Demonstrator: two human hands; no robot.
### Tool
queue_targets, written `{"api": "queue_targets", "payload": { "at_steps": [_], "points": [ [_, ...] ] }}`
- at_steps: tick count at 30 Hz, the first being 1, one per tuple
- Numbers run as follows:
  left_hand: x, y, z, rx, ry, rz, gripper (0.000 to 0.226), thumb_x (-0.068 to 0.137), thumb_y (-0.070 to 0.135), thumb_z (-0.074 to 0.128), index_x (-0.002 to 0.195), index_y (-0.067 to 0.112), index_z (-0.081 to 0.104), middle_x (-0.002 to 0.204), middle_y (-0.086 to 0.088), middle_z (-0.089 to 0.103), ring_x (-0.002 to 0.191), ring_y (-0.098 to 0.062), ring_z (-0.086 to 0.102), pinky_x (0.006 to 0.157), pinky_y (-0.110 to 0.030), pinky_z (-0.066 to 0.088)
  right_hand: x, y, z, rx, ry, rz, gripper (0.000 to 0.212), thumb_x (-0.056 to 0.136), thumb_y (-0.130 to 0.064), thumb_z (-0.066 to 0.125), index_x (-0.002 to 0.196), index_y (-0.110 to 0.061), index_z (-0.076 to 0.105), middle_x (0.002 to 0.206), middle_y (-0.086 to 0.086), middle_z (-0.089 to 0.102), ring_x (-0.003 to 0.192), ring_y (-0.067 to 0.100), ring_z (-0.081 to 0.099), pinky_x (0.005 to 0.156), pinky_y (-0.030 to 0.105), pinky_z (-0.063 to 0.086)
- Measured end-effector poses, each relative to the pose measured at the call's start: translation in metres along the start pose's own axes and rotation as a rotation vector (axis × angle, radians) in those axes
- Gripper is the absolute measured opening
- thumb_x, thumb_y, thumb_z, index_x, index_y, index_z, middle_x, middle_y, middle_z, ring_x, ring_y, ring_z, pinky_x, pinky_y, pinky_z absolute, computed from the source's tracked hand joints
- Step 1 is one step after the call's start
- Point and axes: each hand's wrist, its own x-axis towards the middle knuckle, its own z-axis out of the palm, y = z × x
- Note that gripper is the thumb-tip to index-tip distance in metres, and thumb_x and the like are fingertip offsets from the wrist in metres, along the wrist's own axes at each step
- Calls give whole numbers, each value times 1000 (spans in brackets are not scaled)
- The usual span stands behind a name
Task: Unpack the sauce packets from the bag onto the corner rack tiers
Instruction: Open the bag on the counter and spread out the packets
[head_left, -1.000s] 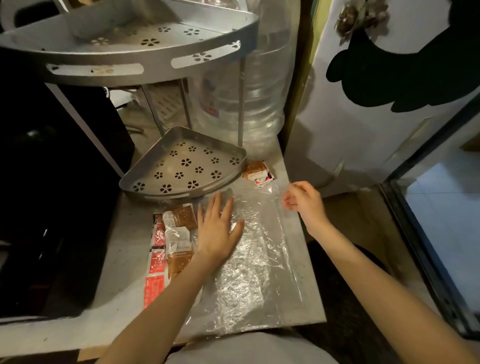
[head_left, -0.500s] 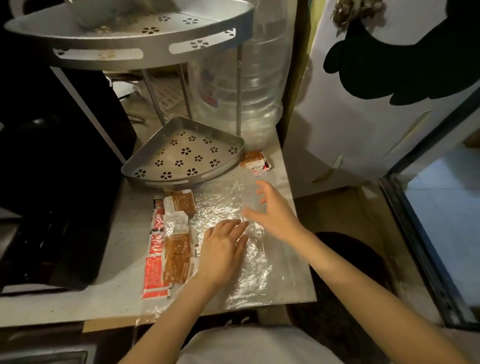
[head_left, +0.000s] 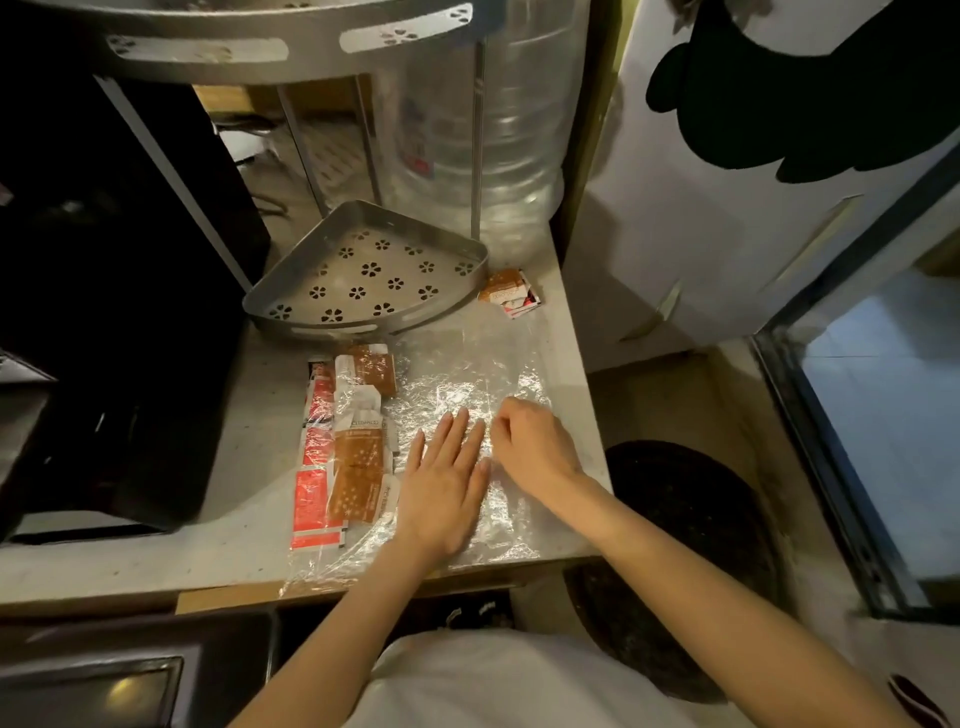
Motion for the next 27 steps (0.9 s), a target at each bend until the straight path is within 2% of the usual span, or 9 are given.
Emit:
{"api": "queue_targets", "payload": {
  "at_steps": [3,5,11,14,17,19,21,24,27],
  "points": [
    [0,0,-1,-26,5,7,65,84,52,-18,143,29,-4,154,8,-7,141,-8,-15,117,-37,-8,-2,6,-7,115,45,34,24,96,-20,37,97,-4,55,86,14,65,74,27,59,62,36,45],
    [-1,-1,0,-22,1,12,62,86,51,-13,144,29,-3,154,8,-8,141,-9,-16,117,-38,-8,-4,15,-15,206,76,84,22,96,-21,38,93,-5,54,80,14,63,68,25,57,61,38,46],
    [0,-4,3,20,-8,13,57,91,50,0,144,29,-6,154,7,-11,140,-11,-20,116,-38,-11,6,54,-48,369,119,292,15,90,-17,51,86,-10,63,71,5,63,58,10,58,61,26,43],
    [0,-4,4,39,-1,12,55,94,49,3,144,29,-7,154,7,-13,140,-11,-21,116,-38,-12,11,74,-65,435,186,390,14,87,-17,55,85,-10,67,69,0,63,66,15,58,67,32,49],
    [1,-5,5,50,-5,14,54,95,48,4,144,28,-8,153,7,-15,139,-12,-22,115,-38,-13,13,92,-73,478,153,499,13,87,-16,55,81,-12,66,61,0,58,58,14,53,59,31,47],
    [1,-5,6,58,-8,13,54,95,47,4,144,28,-8,154,6,-15,139,-12,-22,115,-38,-13,13,102,-73,466,124,539,15,87,-15,54,81,-9,67,62,1,58,61,17,53,61,33,46],
    [1,-5,6,60,-8,12,55,94,48,4,144,28,-8,154,6,-14,139,-12,-22,115,-38,-12,11,109,-71,401,128,562,18,89,-15,51,90,-6,66,73,3,61,71,20,55,69,36,47],
    [1,-4,5,29,-12,11,56,93,51,2,144,29,-7,153,8,-14,139,-10,-22,116,-39,-10,7,112,-68,199,118,572,21,91,-18,49,107,-8,58,104,10,64,91,23,58,77,34,48],
    [2,-5,4,-18,-4,15,58,91,53,2,144,30,-3,154,8,-10,140,-8,-18,117,-39,-8,9,106,-66,-64,50,504,47,89,-22,54,132,-12,39,128,12,54,120,30,47,92,42,45]
  ]
}}
